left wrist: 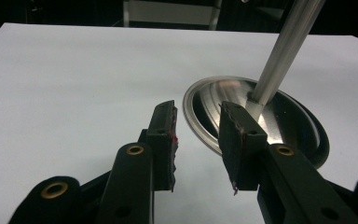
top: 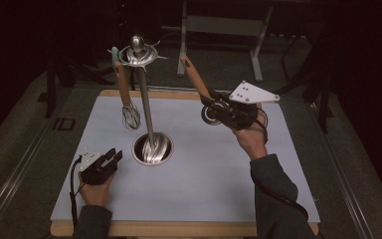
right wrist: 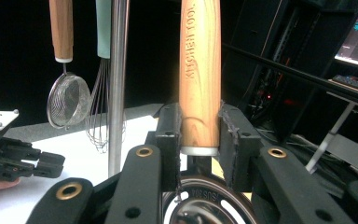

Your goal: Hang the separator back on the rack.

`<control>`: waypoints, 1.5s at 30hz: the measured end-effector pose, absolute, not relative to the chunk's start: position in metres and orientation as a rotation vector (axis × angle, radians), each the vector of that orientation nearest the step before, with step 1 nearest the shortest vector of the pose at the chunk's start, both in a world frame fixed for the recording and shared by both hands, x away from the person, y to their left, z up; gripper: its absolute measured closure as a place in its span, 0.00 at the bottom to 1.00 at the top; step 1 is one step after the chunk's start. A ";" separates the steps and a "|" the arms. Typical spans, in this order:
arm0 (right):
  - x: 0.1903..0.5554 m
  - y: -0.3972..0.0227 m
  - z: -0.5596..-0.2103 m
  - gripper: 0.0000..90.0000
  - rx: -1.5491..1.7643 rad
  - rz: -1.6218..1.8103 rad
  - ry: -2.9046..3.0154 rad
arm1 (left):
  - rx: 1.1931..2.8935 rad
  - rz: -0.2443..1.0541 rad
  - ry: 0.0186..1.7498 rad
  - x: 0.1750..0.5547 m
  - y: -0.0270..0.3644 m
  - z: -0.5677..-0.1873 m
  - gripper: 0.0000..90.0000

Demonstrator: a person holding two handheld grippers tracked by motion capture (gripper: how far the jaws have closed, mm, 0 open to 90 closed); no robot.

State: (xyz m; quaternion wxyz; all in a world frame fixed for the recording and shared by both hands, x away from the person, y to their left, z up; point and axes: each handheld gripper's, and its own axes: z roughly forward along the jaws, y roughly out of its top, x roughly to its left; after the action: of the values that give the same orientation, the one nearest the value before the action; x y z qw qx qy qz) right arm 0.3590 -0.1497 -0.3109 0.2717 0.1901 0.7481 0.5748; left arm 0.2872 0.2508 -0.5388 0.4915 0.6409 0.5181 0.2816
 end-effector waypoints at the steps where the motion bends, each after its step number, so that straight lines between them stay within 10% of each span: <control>1: 0.359 -0.149 -0.310 0.79 0.513 1.551 2.013 | 1.556 0.684 1.258 0.287 0.251 -0.539 0.75; 45: 0.357 -0.134 -0.288 0.79 0.465 1.727 1.988 | 1.551 0.680 1.258 0.287 0.251 -0.539 0.75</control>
State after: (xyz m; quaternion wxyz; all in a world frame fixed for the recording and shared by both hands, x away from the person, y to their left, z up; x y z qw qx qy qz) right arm 0.3568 -0.1342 -0.2880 0.2317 0.1692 0.7233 0.6281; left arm 0.2874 0.2513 -0.5388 0.4933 0.6396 0.5185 0.2806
